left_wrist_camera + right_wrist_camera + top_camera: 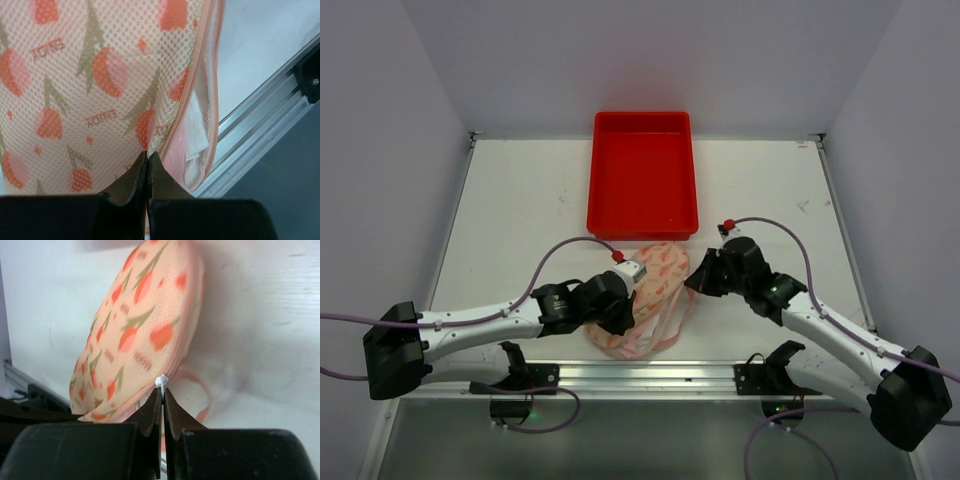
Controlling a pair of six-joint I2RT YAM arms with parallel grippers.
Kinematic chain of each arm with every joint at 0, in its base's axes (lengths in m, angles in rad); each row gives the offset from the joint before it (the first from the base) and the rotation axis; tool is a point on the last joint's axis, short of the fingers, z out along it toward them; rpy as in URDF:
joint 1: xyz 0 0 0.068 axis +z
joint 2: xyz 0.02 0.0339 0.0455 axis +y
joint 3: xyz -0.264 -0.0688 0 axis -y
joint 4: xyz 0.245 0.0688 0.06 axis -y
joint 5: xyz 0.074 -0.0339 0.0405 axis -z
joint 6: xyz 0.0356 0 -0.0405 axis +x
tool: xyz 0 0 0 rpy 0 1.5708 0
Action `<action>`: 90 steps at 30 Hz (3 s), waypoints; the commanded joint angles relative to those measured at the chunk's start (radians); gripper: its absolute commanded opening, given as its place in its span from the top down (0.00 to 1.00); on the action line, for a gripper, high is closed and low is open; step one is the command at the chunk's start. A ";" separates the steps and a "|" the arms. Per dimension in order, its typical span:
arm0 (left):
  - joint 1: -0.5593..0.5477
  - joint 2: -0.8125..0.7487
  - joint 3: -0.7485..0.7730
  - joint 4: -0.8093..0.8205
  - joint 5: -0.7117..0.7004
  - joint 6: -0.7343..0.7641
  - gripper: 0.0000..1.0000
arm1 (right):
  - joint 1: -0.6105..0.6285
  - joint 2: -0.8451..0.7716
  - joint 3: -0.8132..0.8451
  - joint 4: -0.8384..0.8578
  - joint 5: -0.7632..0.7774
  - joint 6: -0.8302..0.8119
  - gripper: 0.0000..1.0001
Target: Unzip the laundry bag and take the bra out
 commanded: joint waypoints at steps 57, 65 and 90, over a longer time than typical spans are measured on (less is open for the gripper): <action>0.001 0.375 0.253 0.066 -0.153 0.060 0.36 | 0.148 0.015 -0.054 0.128 -0.153 -0.007 1.00; -0.001 0.361 0.222 0.075 -0.166 0.073 1.00 | 0.148 -0.016 -0.057 0.070 -0.103 -0.001 1.00; 0.002 0.007 -0.155 0.027 -0.226 -0.048 1.00 | -0.264 -0.122 -0.010 -0.099 -0.071 -0.099 1.00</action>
